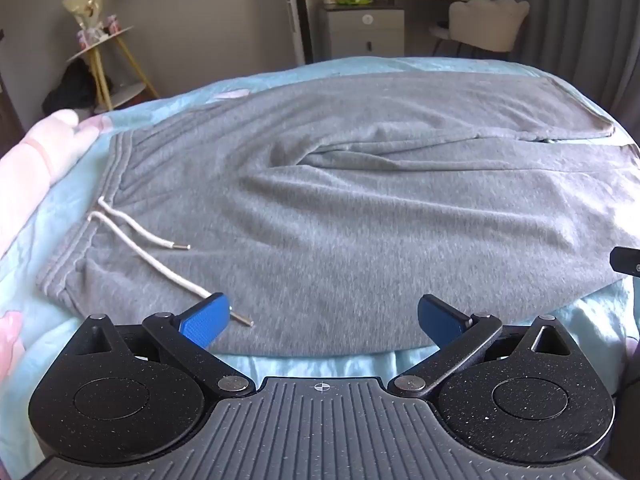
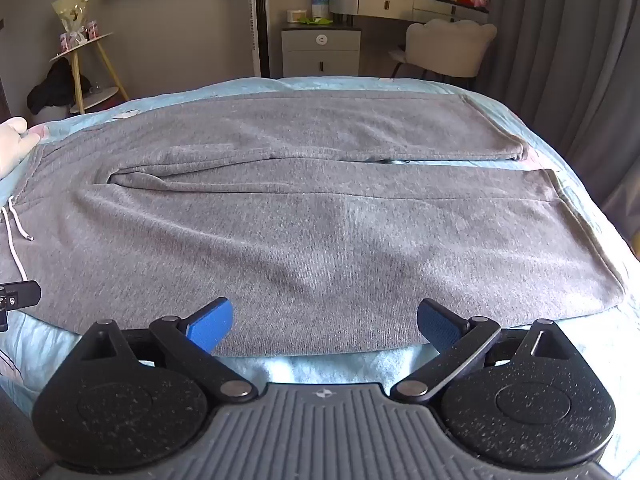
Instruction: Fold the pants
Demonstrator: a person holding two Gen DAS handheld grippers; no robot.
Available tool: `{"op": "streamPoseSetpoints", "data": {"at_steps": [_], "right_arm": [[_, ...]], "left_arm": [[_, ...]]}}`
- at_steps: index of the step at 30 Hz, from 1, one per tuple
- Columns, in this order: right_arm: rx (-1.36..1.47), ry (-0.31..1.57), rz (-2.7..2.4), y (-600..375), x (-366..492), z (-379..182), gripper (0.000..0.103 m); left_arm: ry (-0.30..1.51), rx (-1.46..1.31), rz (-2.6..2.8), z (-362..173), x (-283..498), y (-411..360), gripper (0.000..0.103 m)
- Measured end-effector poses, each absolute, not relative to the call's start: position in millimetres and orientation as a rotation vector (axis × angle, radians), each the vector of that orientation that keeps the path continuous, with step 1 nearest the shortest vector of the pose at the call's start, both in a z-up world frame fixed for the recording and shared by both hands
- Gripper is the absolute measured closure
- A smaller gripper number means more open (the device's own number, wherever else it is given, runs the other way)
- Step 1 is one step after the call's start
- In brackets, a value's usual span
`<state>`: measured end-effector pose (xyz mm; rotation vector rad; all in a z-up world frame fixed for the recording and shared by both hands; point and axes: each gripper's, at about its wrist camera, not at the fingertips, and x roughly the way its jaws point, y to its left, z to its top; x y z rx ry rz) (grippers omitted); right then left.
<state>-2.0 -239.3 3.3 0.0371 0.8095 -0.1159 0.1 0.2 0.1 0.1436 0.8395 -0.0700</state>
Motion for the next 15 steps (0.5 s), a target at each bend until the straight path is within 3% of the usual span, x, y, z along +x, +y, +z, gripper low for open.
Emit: {"op": "streamPoseSetpoints", "data": {"at_steps": [15], "right_arm": [[0.039, 0.81, -0.117, -238.0, -2.1, 5.3, 0.004]], "left_arm": [[0.845, 0.15, -0.07, -6.0, -1.6, 0.8, 0.0]]}}
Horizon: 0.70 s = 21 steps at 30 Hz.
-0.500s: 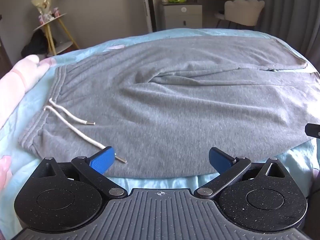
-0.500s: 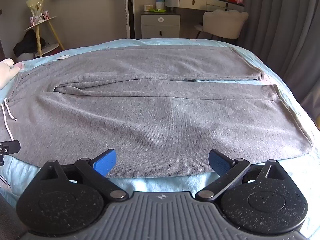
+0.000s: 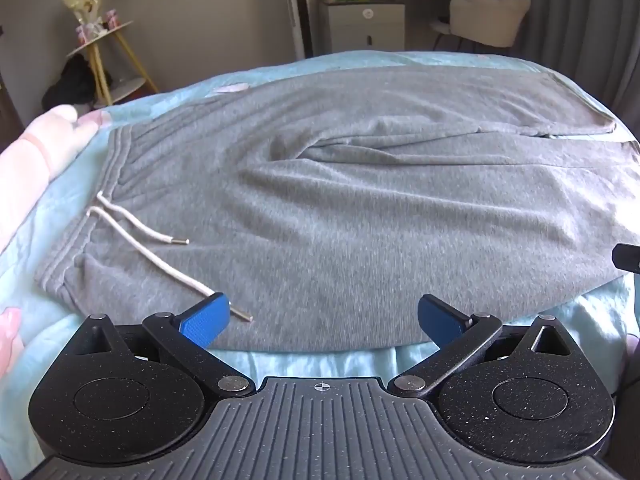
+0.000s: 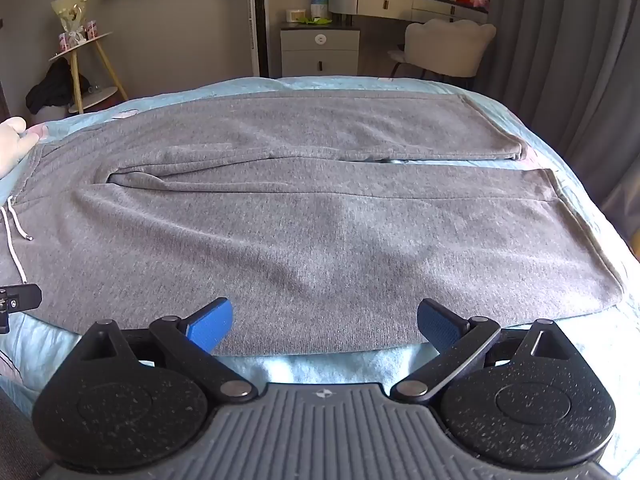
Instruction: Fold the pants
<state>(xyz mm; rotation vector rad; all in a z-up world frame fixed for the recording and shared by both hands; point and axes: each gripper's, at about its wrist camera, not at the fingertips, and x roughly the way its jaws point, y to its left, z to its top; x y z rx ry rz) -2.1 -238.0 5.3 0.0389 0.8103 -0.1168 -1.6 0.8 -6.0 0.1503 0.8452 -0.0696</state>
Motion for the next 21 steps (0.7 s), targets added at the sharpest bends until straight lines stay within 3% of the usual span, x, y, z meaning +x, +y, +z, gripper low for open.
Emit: {"op": "streamPoseSetpoints", "data": {"at_steps": [21], "right_arm": [[0.039, 0.811, -0.117, -240.6, -3.6, 3.2, 0.004]], "left_arm": [[0.865, 0.14, -0.071, -6.0, -0.4, 1.7, 0.0]]}}
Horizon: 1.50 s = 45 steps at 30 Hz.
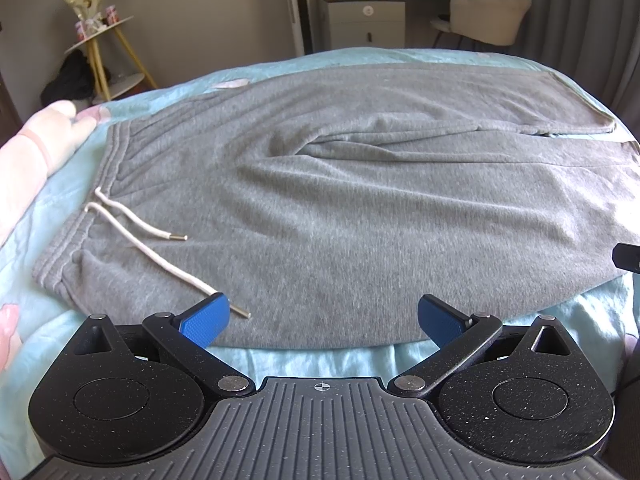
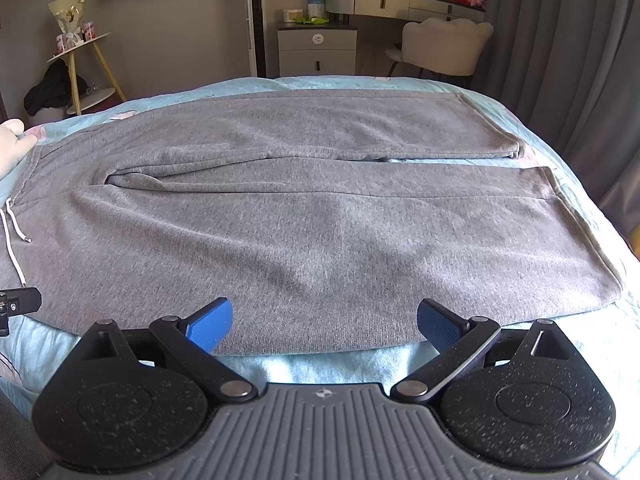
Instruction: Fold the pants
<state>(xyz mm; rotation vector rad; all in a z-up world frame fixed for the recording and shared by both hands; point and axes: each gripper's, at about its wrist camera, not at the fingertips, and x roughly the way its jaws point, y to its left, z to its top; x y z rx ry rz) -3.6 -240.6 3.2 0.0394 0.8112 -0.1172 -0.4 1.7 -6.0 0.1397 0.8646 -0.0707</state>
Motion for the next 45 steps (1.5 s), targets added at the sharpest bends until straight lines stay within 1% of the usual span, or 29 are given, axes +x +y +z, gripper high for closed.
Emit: {"op": "streamPoseSetpoints", "data": {"at_steps": [45], "right_arm": [[0.044, 0.814, -0.115, -240.8, -3.3, 2.6, 0.004]], "left_arm": [[0.884, 0.121, -0.078, -7.1, 0.6, 3.8, 0.0]]}}
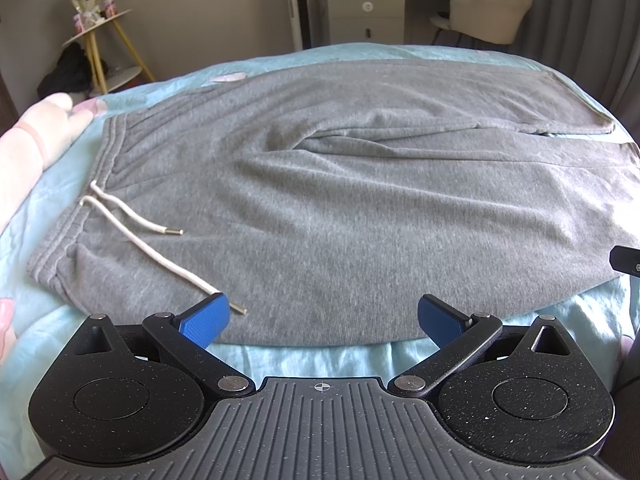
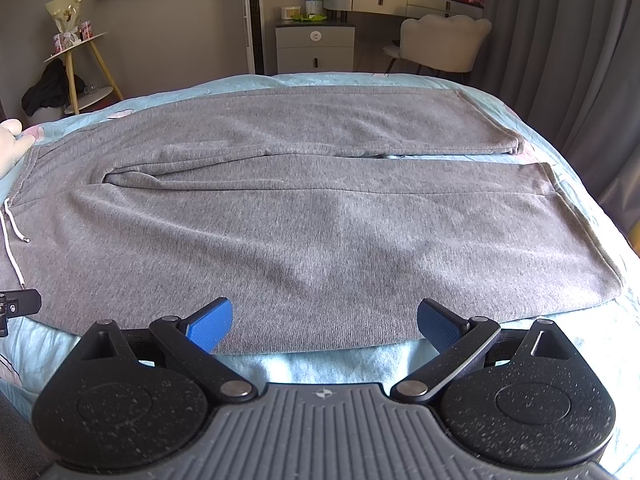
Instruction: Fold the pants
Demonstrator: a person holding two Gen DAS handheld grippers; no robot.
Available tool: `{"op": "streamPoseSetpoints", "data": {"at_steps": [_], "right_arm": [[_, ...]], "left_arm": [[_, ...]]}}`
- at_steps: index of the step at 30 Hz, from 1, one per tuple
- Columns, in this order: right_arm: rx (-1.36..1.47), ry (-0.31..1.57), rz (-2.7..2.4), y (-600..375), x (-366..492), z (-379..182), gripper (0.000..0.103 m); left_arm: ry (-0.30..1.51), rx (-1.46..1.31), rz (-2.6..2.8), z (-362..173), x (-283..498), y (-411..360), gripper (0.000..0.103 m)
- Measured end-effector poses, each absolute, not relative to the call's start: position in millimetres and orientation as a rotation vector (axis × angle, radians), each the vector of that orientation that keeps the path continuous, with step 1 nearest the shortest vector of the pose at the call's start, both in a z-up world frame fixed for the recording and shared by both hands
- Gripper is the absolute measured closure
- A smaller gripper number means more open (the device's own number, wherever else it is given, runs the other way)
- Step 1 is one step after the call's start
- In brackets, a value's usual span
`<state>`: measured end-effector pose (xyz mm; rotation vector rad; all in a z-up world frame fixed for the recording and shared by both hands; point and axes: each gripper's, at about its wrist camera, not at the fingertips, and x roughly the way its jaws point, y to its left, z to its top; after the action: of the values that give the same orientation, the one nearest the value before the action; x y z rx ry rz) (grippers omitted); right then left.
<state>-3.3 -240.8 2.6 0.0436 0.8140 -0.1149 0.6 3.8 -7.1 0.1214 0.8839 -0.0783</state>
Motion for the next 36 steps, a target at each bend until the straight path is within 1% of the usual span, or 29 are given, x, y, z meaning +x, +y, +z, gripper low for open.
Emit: {"op": "streamPoseSetpoints", "data": {"at_steps": [15, 31, 36], "right_arm": [[0.033, 0.817, -0.111, -239, -4, 3, 0.004], [0.076, 0.806, -0.087, -242, -2, 3, 0.004], [0.108, 0.83, -0.071, -246, 2, 0, 0.004]], "left_arm": [[0.884, 0.098, -0.079, -4, 1, 4, 0.0], [0.858, 0.084, -0.08, 7, -3, 4, 0.0], [0.869, 0.068, -0.059, 8, 0, 5, 0.0]]}}
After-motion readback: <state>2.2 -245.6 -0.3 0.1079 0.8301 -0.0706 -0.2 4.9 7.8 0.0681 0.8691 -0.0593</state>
